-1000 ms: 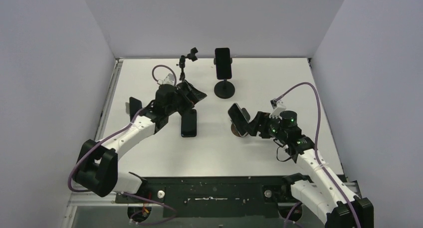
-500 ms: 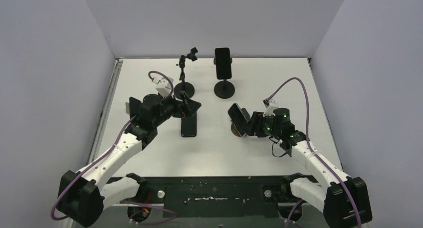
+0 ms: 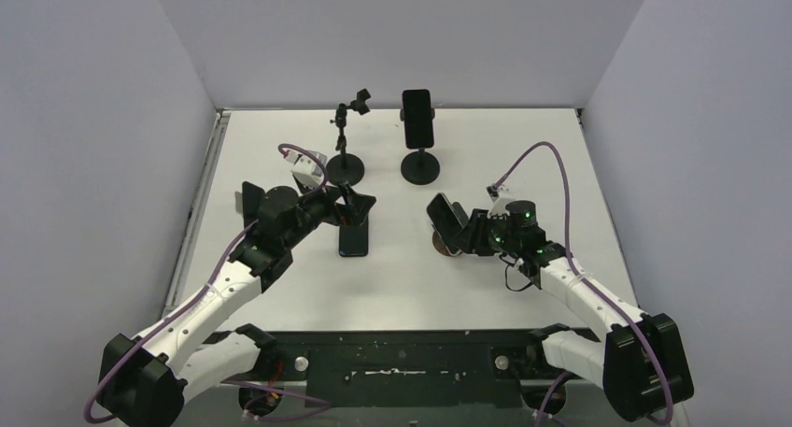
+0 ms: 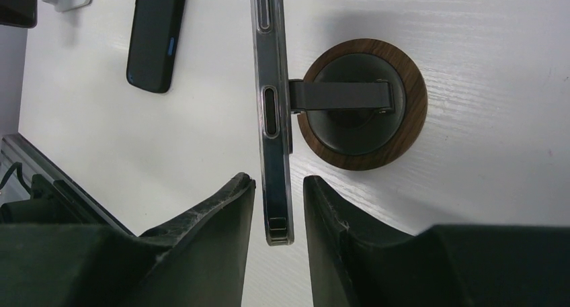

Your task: Remove the phone from the phone stand

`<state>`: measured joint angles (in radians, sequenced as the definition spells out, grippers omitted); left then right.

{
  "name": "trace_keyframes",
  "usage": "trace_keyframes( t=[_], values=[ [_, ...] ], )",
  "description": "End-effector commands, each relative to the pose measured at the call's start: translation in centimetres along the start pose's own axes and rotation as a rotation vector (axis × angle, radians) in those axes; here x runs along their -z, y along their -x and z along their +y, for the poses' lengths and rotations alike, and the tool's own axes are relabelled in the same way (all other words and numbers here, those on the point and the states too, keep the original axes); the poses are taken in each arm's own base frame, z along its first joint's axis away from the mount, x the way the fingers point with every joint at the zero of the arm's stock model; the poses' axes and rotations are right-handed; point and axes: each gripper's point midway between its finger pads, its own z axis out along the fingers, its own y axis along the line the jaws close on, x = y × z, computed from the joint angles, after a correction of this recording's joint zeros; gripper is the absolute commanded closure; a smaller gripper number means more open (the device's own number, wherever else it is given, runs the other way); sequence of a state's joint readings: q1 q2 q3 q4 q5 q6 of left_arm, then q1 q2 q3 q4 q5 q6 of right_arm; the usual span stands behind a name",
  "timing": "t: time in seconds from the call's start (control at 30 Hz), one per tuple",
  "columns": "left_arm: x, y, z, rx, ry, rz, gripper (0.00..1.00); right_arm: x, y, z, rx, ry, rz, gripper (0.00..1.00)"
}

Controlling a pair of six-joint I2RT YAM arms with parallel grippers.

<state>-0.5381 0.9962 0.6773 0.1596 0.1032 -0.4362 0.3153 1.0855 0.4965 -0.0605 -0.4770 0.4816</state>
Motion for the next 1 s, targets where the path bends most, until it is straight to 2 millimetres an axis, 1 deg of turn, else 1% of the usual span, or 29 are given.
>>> trace_keyframes(
  t=[0.0, 0.17, 0.3, 0.47, 0.6, 0.7, 0.77, 0.83, 0.97],
  values=[
    [-0.1, 2.1, -0.8, -0.03, -0.023, -0.076, 0.03, 0.0, 2.2, 1.3, 0.047, 0.041, -0.065, 0.66],
    [-0.1, 2.0, -0.7, -0.027, -0.019, -0.074, 0.03, -0.2, 2.7, 1.6, 0.049, 0.062, -0.084, 0.72],
    [-0.2, 2.0, -0.3, -0.025, 0.0, -0.077, 0.02, -0.2, 2.7, 1.8, 0.059, 0.068, -0.082, 0.73],
    [-0.3, 2.0, 0.0, -0.025, 0.017, -0.078, 0.03, 0.0, 2.8, 2.0, 0.07, 0.076, -0.083, 0.82],
    [-0.3, 2.0, 0.2, -0.024, 0.025, -0.082, 0.03, 0.3, 2.6, 1.9, 0.079, 0.069, -0.081, 0.85],
    [-0.3, 1.9, 0.3, -0.024, 0.033, -0.084, 0.03, 0.4, 2.6, 2.0, 0.082, 0.07, -0.086, 0.92],
    [-0.3, 2.0, 0.4, -0.024, 0.035, -0.086, 0.03, 0.6, 2.5, 2.0, 0.082, 0.068, -0.085, 1.0],
    [-0.3, 1.9, 0.4, -0.024, 0.036, -0.084, 0.03, 0.8, 2.3, 2.0, 0.082, 0.064, -0.077, 1.0],
    [-0.3, 1.8, 0.4, -0.022, 0.036, -0.082, 0.03, 1.5, 2.6, 2.4, 0.092, 0.074, -0.091, 1.0]
  ],
)
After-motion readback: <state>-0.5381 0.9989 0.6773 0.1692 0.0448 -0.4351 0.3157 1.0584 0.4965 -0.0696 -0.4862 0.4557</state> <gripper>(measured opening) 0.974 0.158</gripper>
